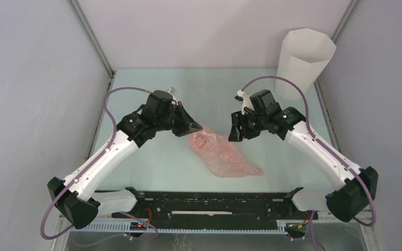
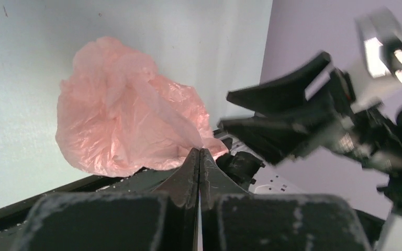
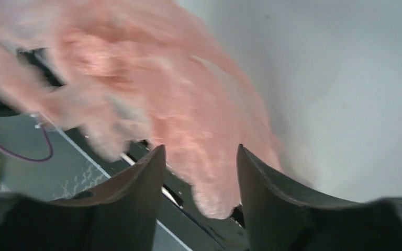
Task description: Put the trash bags into the trash bin
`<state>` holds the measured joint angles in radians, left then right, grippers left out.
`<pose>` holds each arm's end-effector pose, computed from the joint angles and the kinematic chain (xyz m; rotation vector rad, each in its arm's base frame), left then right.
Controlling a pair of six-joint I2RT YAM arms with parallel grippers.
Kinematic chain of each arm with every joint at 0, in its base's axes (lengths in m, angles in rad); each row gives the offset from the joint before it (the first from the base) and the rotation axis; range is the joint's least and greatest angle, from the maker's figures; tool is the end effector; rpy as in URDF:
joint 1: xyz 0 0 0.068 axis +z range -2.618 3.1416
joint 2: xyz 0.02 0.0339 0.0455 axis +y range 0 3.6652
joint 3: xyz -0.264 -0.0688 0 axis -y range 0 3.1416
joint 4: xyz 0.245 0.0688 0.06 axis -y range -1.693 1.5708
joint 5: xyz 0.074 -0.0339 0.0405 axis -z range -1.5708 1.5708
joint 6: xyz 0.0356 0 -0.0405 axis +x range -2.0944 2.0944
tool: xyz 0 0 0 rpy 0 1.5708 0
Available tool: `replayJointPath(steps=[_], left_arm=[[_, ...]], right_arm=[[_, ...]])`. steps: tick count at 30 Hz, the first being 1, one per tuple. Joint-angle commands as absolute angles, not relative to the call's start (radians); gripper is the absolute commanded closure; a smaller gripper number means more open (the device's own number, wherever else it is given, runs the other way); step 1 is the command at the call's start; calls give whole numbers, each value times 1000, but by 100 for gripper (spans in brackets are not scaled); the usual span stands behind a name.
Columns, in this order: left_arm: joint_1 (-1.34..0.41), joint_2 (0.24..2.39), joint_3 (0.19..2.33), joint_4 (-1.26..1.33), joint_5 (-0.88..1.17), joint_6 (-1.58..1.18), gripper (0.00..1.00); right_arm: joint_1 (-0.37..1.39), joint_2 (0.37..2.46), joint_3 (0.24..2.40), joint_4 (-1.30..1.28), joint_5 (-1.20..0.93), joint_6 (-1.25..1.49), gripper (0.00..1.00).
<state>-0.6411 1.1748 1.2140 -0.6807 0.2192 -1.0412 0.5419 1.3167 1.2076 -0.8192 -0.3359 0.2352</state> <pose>0.1939 -0.1544 0.3616 -0.3548 2.4304 -1.0962 0.2237 0.1484 0.3158 -0.5372 2.5240 0.7291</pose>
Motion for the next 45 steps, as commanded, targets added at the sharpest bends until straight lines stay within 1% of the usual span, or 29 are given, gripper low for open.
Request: replayJointPath(steps=[1,3,6,8,11,16,19,20,21,22,24,26,28,30,31,32,33,38,39,41,45], left_arm=[[-631,1172,1233,-675,266,-1134,100],[-623,1155,1228,-651,273,-1135,100],[-599,1118,1193,-587,304,-1131,100],[-585,1095,1158,-516,350,-1136,100],[-581,1082,1137,-489,392,-1139,100],[-580,1067,1120,-489,417,-1135,100],[-578,1063,1122,-489,421,-1135,100],[-576,1063,1126,-489,422,-1134,100],[-577,1064,1131,-489,423,-1129,100],[-575,1064,1136,-491,423,-1122,100],[-569,1063,1149,-504,418,-1106,100],[-556,1060,1167,-556,396,-1071,100],[-541,1058,1190,-622,358,-1022,100],[-532,1060,1205,-672,333,-988,86],[-530,1060,1207,-686,332,-984,69],[-530,1058,1202,-687,343,-987,59],[-532,1054,1195,-679,356,-999,52],[-555,990,1109,-589,346,-1073,25],[-559,970,1089,-557,333,-1072,20],[-576,932,1051,-461,318,-1045,14],[-668,881,1013,-407,184,-913,10]], right_arm=[[669,1182,1283,-754,-266,185,33],[684,1179,1284,-734,-269,205,29],[666,1195,1282,-747,-325,256,29],[664,1186,1256,-702,-389,272,28],[667,1190,1229,-606,-472,314,27],[677,1245,1225,-465,-573,385,30],[695,1261,1224,-421,-614,417,35],[706,1268,1221,-414,-607,419,37],[715,1276,1219,-409,-607,421,42],[721,1286,1217,-404,-615,422,49],[725,1300,1217,-391,-624,436,71],[721,1304,1216,-389,-610,458,99],[710,1305,1216,-378,-612,485,100],[702,1309,1216,-357,-629,517,100],[700,1312,1216,-343,-639,528,100],[700,1314,1216,-334,-644,534,100],[699,1317,1216,-330,-642,541,100],[674,1337,1216,-340,-592,672,100],[666,1344,1216,-338,-595,708,100],[652,1356,1217,-322,-611,787,100],[627,1379,1216,-283,-651,964,100]])
